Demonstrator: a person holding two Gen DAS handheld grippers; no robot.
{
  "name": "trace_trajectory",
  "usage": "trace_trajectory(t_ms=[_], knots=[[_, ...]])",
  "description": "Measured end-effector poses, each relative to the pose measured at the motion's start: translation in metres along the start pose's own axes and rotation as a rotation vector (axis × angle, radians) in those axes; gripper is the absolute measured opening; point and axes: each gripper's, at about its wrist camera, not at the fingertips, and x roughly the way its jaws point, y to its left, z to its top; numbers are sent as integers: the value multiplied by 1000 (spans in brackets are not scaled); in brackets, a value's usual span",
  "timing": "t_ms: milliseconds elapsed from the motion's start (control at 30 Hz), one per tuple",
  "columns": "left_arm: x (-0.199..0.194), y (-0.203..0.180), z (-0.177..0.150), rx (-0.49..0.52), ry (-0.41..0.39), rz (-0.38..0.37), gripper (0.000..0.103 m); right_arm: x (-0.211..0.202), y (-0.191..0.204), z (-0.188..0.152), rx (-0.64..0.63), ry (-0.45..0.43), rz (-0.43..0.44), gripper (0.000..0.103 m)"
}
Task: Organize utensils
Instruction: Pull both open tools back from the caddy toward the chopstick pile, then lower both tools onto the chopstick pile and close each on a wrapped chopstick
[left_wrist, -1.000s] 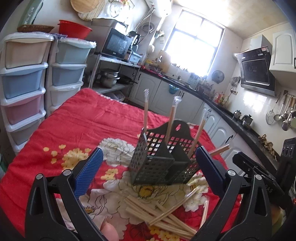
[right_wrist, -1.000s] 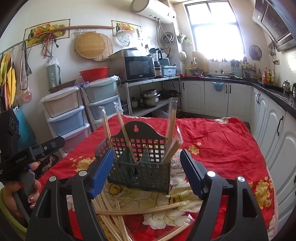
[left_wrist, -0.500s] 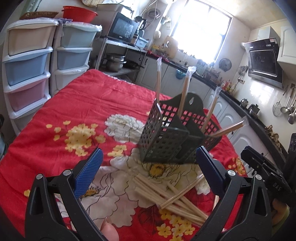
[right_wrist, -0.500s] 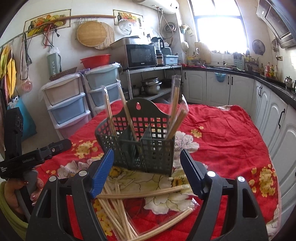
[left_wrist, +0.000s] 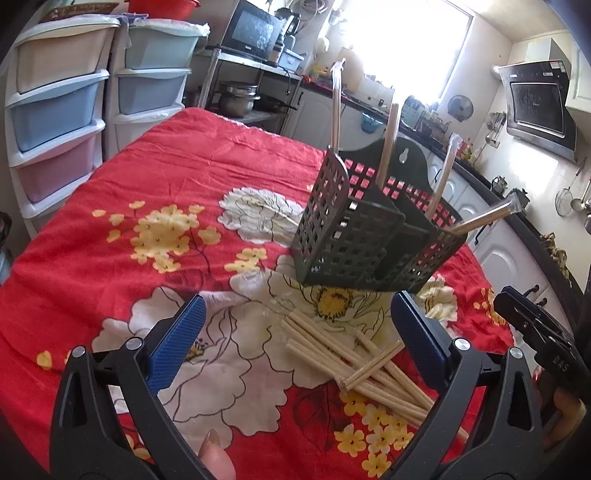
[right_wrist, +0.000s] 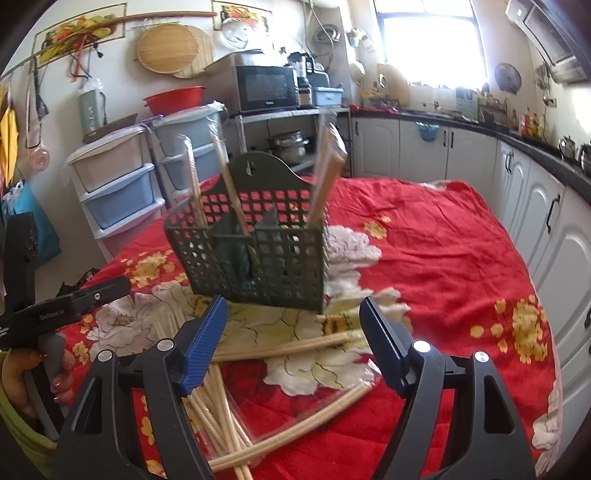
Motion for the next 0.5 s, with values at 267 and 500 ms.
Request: trace_trajectory(t_ms=[267,500], knots=[[11,3,-11,-14,54,-4,92,14,-12,-8,19,51,-44,71],[24,12,-18,-71,128,-49,72,33,-25,-12,71,123,-56,70]])
